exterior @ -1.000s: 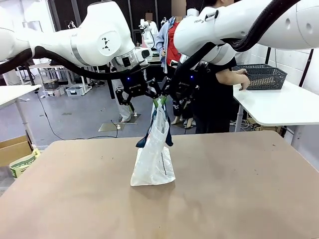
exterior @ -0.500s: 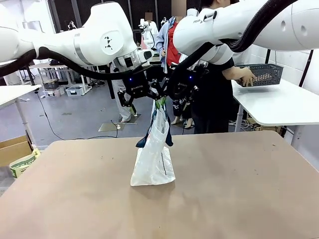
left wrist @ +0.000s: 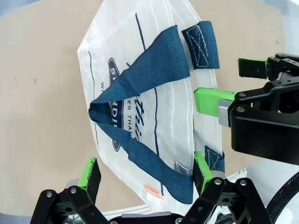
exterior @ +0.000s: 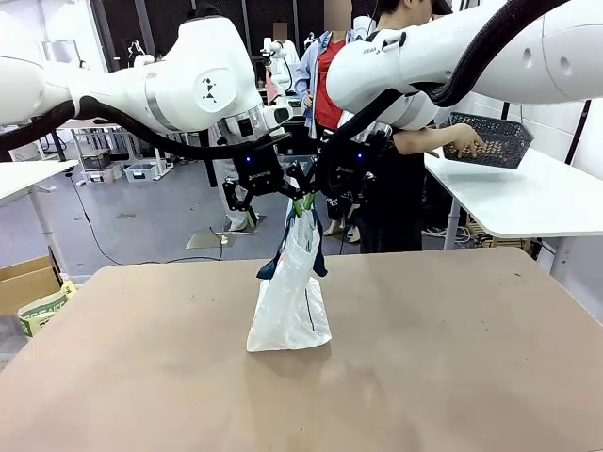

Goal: Transfer purchased items from the store into the shopping bag.
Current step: Open the Reusable shopping bag in the center of the table.

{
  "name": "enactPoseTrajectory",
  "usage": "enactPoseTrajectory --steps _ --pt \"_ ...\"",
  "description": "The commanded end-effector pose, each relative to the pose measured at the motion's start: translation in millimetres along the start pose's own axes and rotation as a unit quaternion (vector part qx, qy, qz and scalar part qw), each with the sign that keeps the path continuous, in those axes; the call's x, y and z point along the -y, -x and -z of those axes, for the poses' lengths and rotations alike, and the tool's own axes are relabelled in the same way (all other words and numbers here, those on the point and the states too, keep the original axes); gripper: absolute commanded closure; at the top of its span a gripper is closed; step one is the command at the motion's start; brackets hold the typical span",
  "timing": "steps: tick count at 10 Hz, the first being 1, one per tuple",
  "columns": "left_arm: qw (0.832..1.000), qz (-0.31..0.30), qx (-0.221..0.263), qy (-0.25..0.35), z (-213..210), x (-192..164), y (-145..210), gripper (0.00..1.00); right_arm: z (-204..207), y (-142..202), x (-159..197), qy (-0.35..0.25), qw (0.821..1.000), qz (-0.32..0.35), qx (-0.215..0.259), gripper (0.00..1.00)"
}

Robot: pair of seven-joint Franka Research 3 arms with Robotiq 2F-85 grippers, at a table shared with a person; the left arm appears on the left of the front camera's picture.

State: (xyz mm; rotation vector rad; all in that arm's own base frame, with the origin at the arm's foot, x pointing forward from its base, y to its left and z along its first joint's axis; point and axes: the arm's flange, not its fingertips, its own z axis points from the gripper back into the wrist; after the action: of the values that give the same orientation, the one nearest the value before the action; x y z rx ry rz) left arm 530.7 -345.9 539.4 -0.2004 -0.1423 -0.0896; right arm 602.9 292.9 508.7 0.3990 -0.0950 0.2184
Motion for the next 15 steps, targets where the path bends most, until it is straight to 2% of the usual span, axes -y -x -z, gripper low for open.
enactPoseTrajectory --steps 1,4,6,7,8,10,15 --pt "1.000 0.012 -0.010 0.003 1.7 -0.8 3.7 0.00 0.9 -4.9 0.8 -0.014 1.000 0.016 -0.011 0.00" --pt "1.000 0.024 -0.003 -0.011 10.8 -4.9 1.3 0.00 8.7 -6.8 1.6 -0.015 1.000 0.000 -0.020 0.00" --pt "1.000 0.010 -0.005 -0.014 17.5 -10.6 -2.7 0.00 12.4 -8.0 0.4 -0.015 1.000 0.004 -0.021 0.00" --pt "1.000 0.009 -0.009 -0.008 10.3 -0.5 0.6 0.00 11.6 -7.6 0.5 -0.021 1.000 -0.016 -0.012 0.00" --pt "1.000 0.009 -0.009 -0.008 10.3 -0.5 0.6 0.00 12.9 -2.1 2.3 -0.001 1.000 0.002 -0.012 0.00" --pt "1.000 0.009 -0.009 -0.008 10.3 -0.5 0.6 0.00 12.9 -2.1 2.3 -0.001 1.000 0.002 -0.012 0.00" --pt "1.000 -0.004 -0.008 -0.003 12.0 -5.2 1.5 0.97 18.3 -3.9 -5.2 -0.016 1.000 0.013 -0.018 0.98"
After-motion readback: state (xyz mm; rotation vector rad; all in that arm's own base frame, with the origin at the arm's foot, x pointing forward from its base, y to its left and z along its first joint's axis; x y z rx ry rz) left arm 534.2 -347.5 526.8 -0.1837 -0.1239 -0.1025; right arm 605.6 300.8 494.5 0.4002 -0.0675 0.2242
